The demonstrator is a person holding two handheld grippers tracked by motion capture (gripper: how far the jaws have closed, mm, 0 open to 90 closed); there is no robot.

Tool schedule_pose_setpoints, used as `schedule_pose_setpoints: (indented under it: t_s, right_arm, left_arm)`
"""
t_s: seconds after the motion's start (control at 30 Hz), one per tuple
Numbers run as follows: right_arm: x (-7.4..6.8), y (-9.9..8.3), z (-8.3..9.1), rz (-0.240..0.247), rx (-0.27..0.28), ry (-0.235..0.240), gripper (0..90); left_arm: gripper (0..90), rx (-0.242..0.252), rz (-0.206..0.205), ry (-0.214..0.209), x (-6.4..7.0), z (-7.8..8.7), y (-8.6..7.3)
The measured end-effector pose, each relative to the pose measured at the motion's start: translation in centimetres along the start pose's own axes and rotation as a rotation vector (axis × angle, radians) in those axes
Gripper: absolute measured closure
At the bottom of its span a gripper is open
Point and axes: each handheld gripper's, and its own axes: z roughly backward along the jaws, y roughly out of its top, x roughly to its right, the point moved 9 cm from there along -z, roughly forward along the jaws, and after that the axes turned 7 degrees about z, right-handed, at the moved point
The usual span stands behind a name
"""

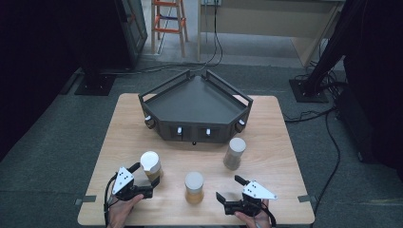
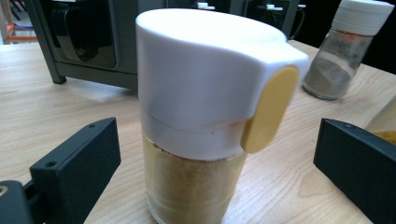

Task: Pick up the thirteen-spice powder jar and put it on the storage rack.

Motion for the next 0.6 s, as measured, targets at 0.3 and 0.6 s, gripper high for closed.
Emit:
schedule_pose_setpoints:
  t_s: [0.3,0.6]
  right_arm:
    - [0.0,0.0,-0.1,-0.005,-0.002,0.008,1.6]
    - [0.0,0.0,0.0,-0.007,0.002,0.007,1.6]
  left_arm:
    - [4.3,-0.002,-0.004,0.005,0.1,-0.8,0.3]
    - [21.6,-0.014,-0.018,0.002,-0.3,-2.0,0.5]
